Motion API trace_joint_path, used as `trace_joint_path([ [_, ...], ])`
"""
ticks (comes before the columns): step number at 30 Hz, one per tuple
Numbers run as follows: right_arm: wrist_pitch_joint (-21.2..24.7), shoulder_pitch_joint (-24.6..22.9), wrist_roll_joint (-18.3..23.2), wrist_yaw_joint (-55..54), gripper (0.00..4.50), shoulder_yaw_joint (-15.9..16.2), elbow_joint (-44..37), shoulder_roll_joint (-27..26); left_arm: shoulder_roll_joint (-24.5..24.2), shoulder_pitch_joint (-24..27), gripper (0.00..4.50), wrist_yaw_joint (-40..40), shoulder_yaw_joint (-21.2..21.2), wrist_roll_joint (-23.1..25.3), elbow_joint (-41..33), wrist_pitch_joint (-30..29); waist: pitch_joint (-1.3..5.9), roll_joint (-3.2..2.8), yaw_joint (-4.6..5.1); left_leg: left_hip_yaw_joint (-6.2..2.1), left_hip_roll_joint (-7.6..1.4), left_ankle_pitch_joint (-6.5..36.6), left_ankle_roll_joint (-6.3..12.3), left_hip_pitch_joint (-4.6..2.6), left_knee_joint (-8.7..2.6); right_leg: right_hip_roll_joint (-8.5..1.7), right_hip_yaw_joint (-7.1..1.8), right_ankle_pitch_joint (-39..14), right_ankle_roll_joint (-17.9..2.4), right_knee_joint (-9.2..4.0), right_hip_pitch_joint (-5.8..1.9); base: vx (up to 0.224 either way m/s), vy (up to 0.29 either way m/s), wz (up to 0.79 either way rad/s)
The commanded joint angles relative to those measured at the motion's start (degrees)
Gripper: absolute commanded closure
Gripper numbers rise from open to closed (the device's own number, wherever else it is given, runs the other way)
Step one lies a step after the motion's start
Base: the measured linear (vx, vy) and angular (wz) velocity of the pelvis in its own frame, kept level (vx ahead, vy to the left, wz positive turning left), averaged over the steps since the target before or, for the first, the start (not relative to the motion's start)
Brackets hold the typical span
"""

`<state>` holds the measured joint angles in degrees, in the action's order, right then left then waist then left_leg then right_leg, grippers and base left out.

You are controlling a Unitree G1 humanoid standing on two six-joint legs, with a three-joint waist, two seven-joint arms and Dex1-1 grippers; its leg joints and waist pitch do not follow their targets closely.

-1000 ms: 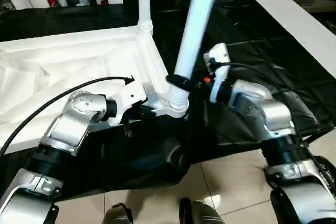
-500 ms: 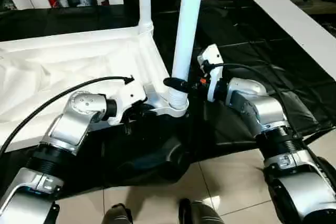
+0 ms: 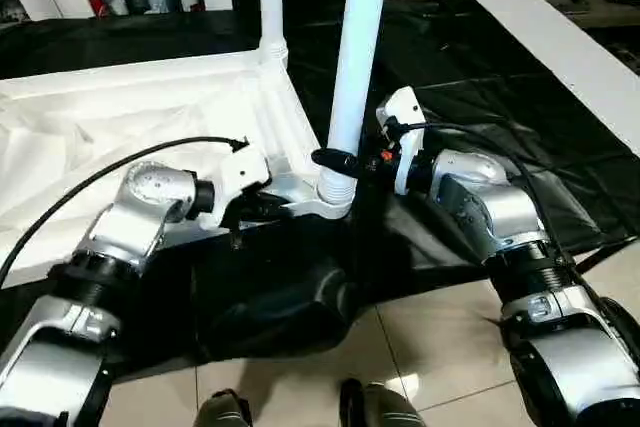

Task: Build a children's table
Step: Insert table leg to table base

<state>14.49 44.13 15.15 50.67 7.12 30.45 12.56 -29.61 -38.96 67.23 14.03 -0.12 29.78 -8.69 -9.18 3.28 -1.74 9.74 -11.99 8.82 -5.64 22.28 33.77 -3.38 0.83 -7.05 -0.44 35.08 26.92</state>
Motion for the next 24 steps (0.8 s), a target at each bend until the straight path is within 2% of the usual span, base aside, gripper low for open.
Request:
trace_joint_path([
  [1,-1.05,-0.05,-0.27,0.59,2.65,-0.84,-0.27,0.41,-0.63,0.85,4.40,1.98,1.45,1.15,2.11,-0.95,5.35,-0.37,-0.27,0.40,0.12,14.28,0.21,-0.65,-3.83,-2.80,-1.44,-25.09,-8.68,-4.51,-4.19,0.000,0.000,0.00],
  [4,-1.15,-0.39,-0.38,0.67,2.65,-0.77,-0.56,0.45,-1.51,0.75,4.48,4.65,2.54,1.01,2.05,-0.43,5.54,-0.46,-0.27,0.47,0.07,13.36,0.33,-0.67,-3.78,-2.73,-1.47,-21.96,-9.85,-4.19,-4.23,0.000,0.000,0.00],
  [7,-1.31,-0.59,-0.38,0.78,2.65,-0.78,-0.65,0.54,-2.36,0.53,4.50,5.79,4.00,2.27,1.89,0.51,5.84,-0.67,-0.44,0.66,0.00,11.80,0.96,-0.82,-3.63,-2.56,-1.51,-15.48,-12.33,-3.56,-4.35,0.000,0.000,0.00],
  [11,-1.29,-0.58,-0.19,1.14,2.65,-0.90,-0.50,0.67,-3.17,0.56,4.50,5.38,6.45,5.24,0.93,1.08,5.97,-0.70,-0.56,0.74,0.00,10.88,1.28,-0.81,-3.55,-2.51,-1.51,-12.69,-13.25,-3.22,-4.57,0.000,0.000,0.00],
  [14,-0.67,-0.63,0.05,2.39,2.65,-0.58,-0.47,0.99,-2.76,0.78,4.50,5.23,6.76,5.35,-0.38,0.02,5.71,-0.64,-0.68,0.70,-0.09,12.48,0.81,-0.86,-3.66,-2.64,-1.49,-15.59,-12.77,-3.49,-4.53,0.000,0.000,0.00],
  [18,1.93,-1.11,0.56,4.25,2.65,0.15,-1.28,1.61,-2.04,0.74,4.50,4.61,6.48,5.15,-1.14,-1.10,5.70,-0.48,-0.72,0.65,-0.02,12.94,0.60,-0.86,-3.66,-2.63,-1.50,-17.42,-12.09,-3.68,-4.54,0.000,0.000,0.00],
  [24,3.80,-1.49,0.42,5.38,2.65,0.83,-2.14,2.28,-2.42,0.79,4.50,4.47,6.95,5.65,-0.34,0.08,5.81,-0.51,-0.82,0.62,-0.03,12.72,0.58,-0.90,-3.64,-2.63,-1.49,-16.90,-12.03,-3.67,-4.46,0.000,0.000,0.00],
])
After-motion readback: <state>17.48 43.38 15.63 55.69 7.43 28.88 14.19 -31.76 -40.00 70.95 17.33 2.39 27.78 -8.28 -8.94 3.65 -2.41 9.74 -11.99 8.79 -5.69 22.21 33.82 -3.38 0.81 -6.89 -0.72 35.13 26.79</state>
